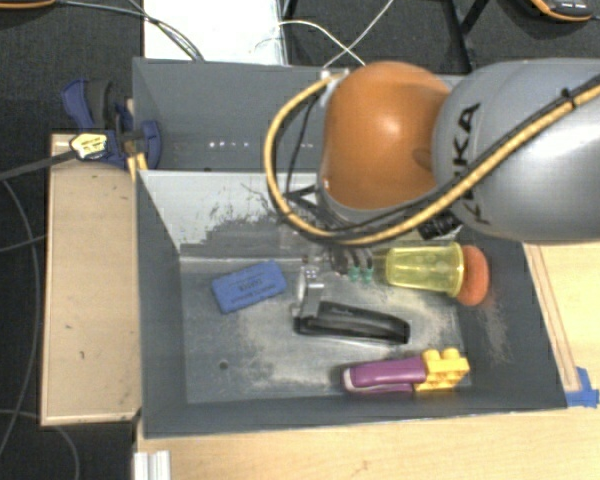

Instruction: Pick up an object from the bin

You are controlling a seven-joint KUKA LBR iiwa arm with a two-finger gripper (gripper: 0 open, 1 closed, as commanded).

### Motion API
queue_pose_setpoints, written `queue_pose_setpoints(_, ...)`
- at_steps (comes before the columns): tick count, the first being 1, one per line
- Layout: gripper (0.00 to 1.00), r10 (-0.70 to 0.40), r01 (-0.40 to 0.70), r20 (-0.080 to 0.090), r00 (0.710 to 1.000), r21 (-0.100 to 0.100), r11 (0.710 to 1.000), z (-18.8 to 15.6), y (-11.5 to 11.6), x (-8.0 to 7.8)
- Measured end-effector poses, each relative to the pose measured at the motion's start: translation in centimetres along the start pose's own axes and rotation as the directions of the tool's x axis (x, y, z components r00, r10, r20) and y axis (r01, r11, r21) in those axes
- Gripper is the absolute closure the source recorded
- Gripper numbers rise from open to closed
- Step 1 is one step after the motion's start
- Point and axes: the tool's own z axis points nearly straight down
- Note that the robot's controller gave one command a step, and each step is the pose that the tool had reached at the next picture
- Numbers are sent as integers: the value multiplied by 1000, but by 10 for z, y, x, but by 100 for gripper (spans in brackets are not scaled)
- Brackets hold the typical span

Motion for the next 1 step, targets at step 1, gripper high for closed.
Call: queue_pose_setpoints(1,0,7,-7,8,1000,-1,1000,-5,-1,-1)
